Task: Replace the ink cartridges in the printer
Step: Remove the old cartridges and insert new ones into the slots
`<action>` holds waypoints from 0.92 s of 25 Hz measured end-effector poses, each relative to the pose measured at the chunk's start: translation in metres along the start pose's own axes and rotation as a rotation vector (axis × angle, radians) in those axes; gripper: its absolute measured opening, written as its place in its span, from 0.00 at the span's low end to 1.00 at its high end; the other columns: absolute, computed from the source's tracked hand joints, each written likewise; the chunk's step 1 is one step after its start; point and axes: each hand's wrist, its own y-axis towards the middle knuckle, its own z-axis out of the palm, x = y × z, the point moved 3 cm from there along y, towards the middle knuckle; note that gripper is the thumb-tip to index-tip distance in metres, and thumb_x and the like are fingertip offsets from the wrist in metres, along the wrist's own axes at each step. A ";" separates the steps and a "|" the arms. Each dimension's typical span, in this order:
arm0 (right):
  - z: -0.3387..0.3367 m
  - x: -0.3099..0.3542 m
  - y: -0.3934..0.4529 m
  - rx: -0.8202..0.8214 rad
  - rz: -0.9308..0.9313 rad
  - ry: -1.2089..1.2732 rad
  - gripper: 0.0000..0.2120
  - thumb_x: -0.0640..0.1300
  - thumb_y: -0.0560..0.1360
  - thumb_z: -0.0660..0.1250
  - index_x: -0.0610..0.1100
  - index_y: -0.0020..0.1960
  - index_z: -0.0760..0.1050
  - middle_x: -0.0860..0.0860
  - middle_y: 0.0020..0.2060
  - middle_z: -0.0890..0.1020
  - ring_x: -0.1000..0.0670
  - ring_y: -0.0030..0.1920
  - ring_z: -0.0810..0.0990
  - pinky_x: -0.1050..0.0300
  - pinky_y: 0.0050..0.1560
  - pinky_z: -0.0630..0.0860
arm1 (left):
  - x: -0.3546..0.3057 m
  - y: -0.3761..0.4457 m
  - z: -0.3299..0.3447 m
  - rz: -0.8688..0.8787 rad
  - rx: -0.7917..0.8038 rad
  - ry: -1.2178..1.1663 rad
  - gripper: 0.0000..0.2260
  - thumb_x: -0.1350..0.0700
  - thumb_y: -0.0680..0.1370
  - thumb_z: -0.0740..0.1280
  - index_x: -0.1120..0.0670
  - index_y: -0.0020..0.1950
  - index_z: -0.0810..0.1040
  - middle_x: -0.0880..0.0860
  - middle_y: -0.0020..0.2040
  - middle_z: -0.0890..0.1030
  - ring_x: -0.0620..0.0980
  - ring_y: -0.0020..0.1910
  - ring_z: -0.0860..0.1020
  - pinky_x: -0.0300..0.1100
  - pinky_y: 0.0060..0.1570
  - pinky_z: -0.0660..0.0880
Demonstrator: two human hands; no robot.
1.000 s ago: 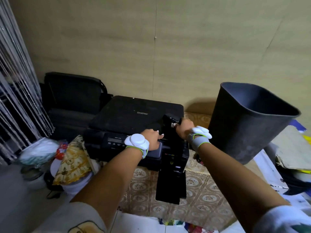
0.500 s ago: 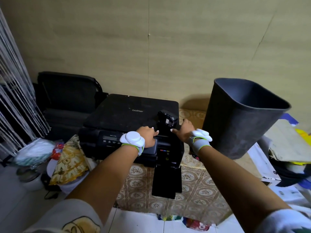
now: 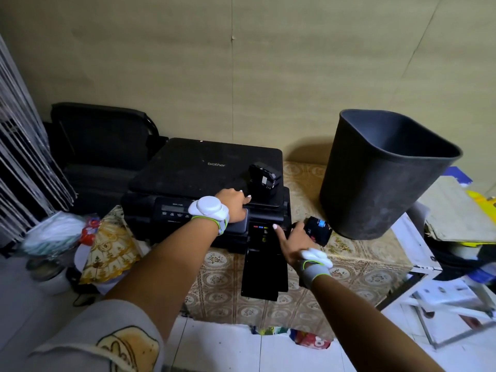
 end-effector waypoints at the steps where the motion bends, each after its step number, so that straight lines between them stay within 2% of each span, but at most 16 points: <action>1: 0.005 -0.002 -0.004 0.014 0.021 -0.003 0.33 0.73 0.67 0.52 0.45 0.54 0.61 0.40 0.57 0.79 0.37 0.53 0.79 0.46 0.50 0.74 | 0.000 0.000 0.000 0.003 -0.005 0.005 0.24 0.54 0.77 0.59 0.47 0.74 0.66 0.57 0.71 0.72 0.61 0.65 0.74 0.48 0.63 0.74; 5: 0.019 -0.006 -0.010 0.104 0.151 0.005 0.37 0.73 0.66 0.56 0.44 0.59 0.60 0.40 0.60 0.78 0.37 0.58 0.78 0.42 0.56 0.71 | -0.001 0.001 0.001 -0.002 -0.002 0.008 0.24 0.54 0.77 0.59 0.46 0.74 0.66 0.57 0.71 0.73 0.60 0.65 0.74 0.48 0.62 0.74; 8: 0.020 0.002 -0.006 0.109 0.223 0.077 0.42 0.74 0.65 0.57 0.43 0.63 0.60 0.40 0.61 0.77 0.37 0.59 0.77 0.42 0.59 0.71 | 0.001 0.001 0.000 0.000 0.001 -0.002 0.23 0.54 0.77 0.59 0.46 0.73 0.67 0.57 0.70 0.74 0.60 0.64 0.75 0.48 0.62 0.74; 11: 0.014 0.008 -0.003 0.111 0.271 0.065 0.45 0.77 0.62 0.56 0.44 0.65 0.61 0.42 0.61 0.77 0.38 0.60 0.76 0.45 0.53 0.69 | 0.000 -0.001 -0.001 0.023 -0.013 0.031 0.23 0.55 0.78 0.59 0.47 0.74 0.66 0.56 0.73 0.70 0.59 0.66 0.74 0.47 0.62 0.73; 15: 0.009 0.011 0.000 0.137 0.279 0.018 0.38 0.73 0.66 0.57 0.44 0.62 0.61 0.44 0.61 0.78 0.38 0.60 0.76 0.46 0.49 0.67 | -0.001 -0.004 -0.002 0.035 -0.020 0.045 0.23 0.55 0.78 0.58 0.47 0.74 0.65 0.55 0.74 0.68 0.58 0.66 0.74 0.47 0.63 0.72; 20: 0.009 0.013 -0.002 0.118 0.307 -0.003 0.36 0.72 0.67 0.59 0.45 0.60 0.61 0.44 0.60 0.78 0.37 0.59 0.75 0.44 0.53 0.70 | 0.000 -0.005 -0.003 0.034 -0.017 0.038 0.24 0.56 0.78 0.58 0.47 0.74 0.65 0.55 0.75 0.66 0.58 0.67 0.73 0.46 0.63 0.72; 23: 0.007 0.015 -0.002 0.108 0.301 -0.024 0.37 0.71 0.67 0.60 0.43 0.61 0.62 0.43 0.61 0.77 0.36 0.61 0.74 0.43 0.56 0.69 | 0.000 -0.005 -0.005 0.023 -0.021 0.020 0.23 0.57 0.77 0.59 0.46 0.73 0.67 0.55 0.73 0.70 0.58 0.65 0.75 0.46 0.61 0.72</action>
